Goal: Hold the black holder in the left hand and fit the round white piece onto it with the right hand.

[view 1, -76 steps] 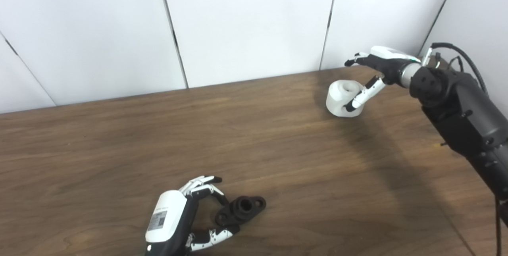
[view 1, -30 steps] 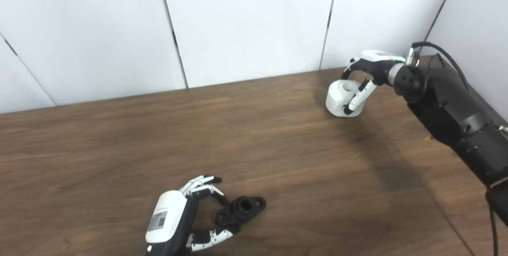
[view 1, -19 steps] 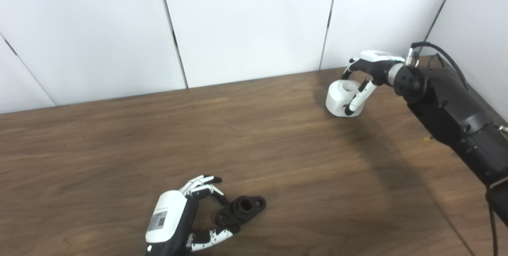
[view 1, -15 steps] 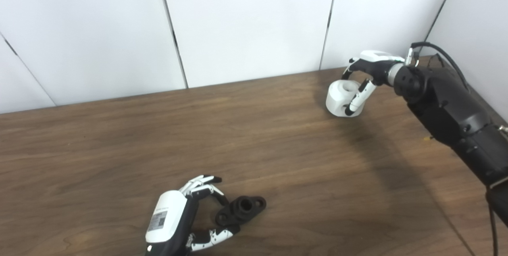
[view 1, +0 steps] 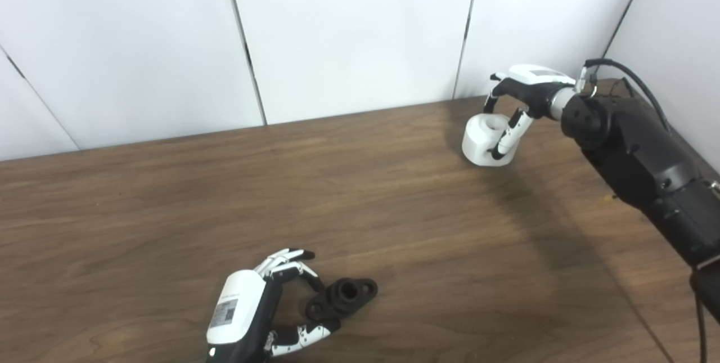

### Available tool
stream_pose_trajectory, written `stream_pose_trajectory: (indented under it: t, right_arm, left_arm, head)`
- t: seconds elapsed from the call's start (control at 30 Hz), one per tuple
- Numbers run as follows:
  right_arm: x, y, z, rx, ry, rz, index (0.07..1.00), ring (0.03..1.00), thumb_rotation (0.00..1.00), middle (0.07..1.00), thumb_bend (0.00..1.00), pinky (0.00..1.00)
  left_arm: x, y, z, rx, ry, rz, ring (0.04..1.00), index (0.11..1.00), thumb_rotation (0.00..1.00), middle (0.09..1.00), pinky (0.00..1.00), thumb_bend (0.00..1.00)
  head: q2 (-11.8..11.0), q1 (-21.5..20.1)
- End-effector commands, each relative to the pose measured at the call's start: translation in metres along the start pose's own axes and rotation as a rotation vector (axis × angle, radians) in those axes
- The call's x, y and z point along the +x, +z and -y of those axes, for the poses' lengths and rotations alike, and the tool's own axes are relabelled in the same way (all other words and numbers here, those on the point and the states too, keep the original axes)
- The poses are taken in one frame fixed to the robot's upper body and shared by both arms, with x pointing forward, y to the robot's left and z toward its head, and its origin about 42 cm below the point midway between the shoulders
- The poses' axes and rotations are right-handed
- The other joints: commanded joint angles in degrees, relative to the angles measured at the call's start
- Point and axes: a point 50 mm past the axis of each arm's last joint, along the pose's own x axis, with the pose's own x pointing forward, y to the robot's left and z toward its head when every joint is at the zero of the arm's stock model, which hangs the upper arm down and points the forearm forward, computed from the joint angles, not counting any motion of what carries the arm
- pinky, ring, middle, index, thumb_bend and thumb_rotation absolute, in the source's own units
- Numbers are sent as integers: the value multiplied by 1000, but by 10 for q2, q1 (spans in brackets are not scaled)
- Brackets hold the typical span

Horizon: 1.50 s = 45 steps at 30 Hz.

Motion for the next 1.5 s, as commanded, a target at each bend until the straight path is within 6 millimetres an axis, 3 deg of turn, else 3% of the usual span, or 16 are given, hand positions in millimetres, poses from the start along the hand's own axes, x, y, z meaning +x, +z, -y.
stream_pose_trajectory:
  t: [0.0, 0.5, 0.53, 0.57, 0.67, 1.13, 1.47]
  right_arm:
    - [-4, 0, 32, 0, -115, 25, 590, 1000, 179, 963, 918, 999]
    - [-3, -3, 22, 9, -105, 18, 556, 1000, 143, 932, 905, 981]
    - [-3, -3, 21, 4, -104, 19, 523, 1000, 143, 933, 720, 986]
    - [-3, -3, 21, -1, -105, 20, 506, 1000, 143, 931, 625, 989]
    - [-2, -3, 19, -19, -106, 28, 489, 1000, 142, 917, 537, 992]
    - [0, -4, 21, -69, -121, 66, 485, 1000, 137, 873, 525, 970]
    - [-11, 3, 37, -83, -149, 87, 485, 1000, 139, 867, 525, 967]
  left_arm:
    - [-11, -10, 16, -2, -111, -83, 840, 489, 42, 796, 739, 513]
    - [-11, -9, 12, -5, -108, -93, 848, 488, 43, 797, 748, 513]
    - [-11, -9, 12, -5, -107, -93, 848, 489, 43, 798, 748, 513]
    - [-11, -9, 12, -5, -106, -92, 848, 489, 43, 797, 748, 513]
    - [-11, -9, 12, -7, -102, -90, 846, 489, 43, 796, 747, 513]
    - [-7, -10, 13, -2, -98, -94, 846, 489, 43, 795, 750, 513]
    - [-3, -11, 17, -7, -100, -93, 843, 489, 42, 795, 744, 513]
  head:
    - [1, 0]
    - [5, 1]
    - [6, 2]
    - [6, 2]
    - [6, 2]
    - [2, 3]
    - [1, 8]
